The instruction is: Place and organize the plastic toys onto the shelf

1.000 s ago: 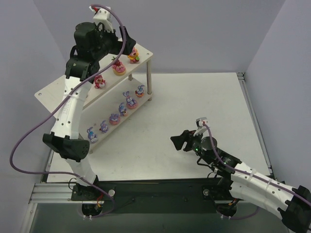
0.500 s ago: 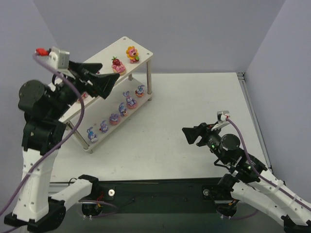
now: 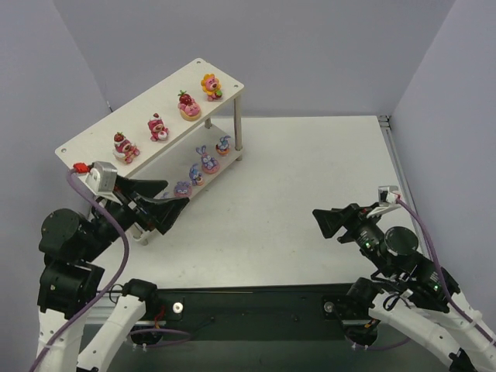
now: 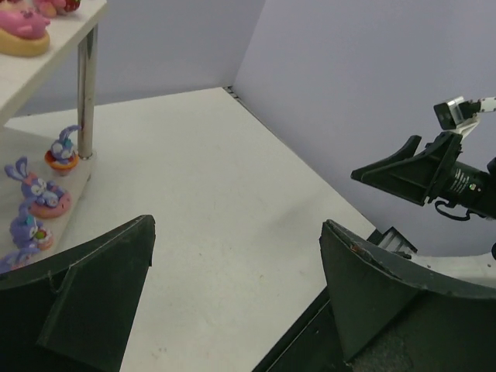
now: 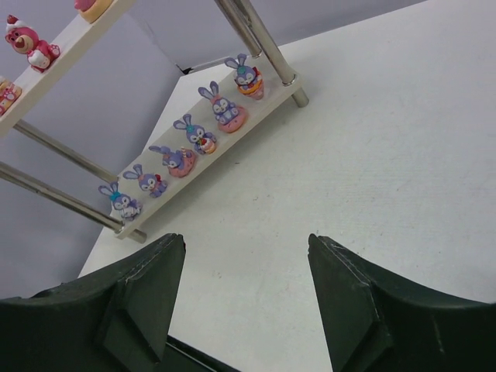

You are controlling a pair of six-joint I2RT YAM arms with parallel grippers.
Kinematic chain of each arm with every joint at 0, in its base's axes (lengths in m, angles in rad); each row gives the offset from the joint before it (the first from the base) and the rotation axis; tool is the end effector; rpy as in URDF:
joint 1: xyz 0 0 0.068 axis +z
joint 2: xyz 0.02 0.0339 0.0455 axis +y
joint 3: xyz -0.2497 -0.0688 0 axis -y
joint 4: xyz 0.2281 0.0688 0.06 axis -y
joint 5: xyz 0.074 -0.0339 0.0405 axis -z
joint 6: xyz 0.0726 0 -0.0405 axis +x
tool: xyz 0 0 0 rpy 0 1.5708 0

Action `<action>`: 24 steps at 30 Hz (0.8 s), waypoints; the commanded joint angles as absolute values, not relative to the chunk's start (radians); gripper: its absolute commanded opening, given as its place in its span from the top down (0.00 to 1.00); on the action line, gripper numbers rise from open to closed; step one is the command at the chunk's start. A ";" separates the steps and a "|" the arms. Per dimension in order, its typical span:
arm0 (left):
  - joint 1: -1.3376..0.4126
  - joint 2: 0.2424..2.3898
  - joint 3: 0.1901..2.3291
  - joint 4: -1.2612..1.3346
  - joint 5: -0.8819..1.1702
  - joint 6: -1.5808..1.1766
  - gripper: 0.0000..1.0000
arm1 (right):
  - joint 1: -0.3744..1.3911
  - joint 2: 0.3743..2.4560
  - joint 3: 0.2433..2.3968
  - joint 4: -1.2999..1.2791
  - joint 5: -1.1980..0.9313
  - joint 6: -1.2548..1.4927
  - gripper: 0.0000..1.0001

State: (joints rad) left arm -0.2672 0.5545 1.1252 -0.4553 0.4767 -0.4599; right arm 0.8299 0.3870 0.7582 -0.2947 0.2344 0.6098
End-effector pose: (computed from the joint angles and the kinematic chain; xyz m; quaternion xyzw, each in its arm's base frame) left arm 0.0923 -0.0598 0.4346 0.1133 0.6603 -0.4048 0.6223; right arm 0.0960 0.0799 0.3574 0.0111 0.6802 0.4206 0.6002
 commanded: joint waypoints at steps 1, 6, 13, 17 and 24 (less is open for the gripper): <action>-0.264 0.437 1.103 -0.610 0.427 -0.422 0.03 | 0.824 0.318 0.795 -0.389 0.287 0.617 0.34; -0.264 0.289 1.123 -0.782 0.243 -0.403 0.03 | 0.824 0.249 0.792 -0.425 0.285 0.606 0.34; -0.264 0.169 1.236 -0.977 -0.096 -0.383 0.03 | 0.824 0.201 0.785 -0.426 0.255 0.580 0.34; -0.267 0.155 1.293 -1.011 -0.196 -0.380 0.03 | 0.824 0.199 0.798 -0.428 0.253 0.566 0.34; -0.270 0.184 1.327 -1.034 -0.201 -0.376 0.03 | 0.824 0.209 0.810 -0.426 0.265 0.558 0.34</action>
State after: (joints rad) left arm -0.2672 0.1528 1.3090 -0.9981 -0.1581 -0.3882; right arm 0.8299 0.1997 0.7799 -0.4389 0.2565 0.5793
